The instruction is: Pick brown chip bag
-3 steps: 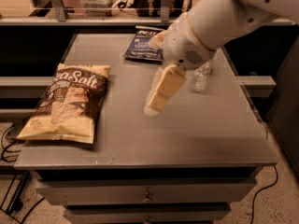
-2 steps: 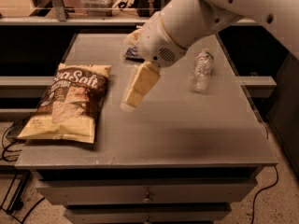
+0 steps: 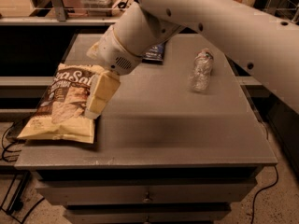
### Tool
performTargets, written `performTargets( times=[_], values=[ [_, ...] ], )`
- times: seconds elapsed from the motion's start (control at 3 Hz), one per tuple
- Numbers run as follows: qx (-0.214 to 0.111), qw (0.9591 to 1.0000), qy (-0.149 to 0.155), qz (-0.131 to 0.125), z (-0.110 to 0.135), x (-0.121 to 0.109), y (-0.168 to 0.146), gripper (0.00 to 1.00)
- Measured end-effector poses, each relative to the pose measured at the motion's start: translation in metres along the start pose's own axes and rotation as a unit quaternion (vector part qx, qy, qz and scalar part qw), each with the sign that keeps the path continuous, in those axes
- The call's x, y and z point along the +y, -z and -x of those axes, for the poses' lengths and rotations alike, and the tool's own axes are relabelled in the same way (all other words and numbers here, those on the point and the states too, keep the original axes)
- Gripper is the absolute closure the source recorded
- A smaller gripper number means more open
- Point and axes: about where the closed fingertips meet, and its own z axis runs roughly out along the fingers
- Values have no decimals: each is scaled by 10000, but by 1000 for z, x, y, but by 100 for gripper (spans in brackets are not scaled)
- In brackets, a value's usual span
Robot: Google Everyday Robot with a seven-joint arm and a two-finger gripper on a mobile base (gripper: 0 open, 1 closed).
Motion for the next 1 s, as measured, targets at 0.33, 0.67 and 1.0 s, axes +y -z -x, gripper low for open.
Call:
performTargets(
  times=[0.33,0.67,1.0],
  values=[
    [10,9999,-112,5,-1,4,-4,0],
    [-167,9988,-447,-123,-1,15,-15,0],
    [-389,9952,-849,-285,-4,23,-32,0]
  ],
)
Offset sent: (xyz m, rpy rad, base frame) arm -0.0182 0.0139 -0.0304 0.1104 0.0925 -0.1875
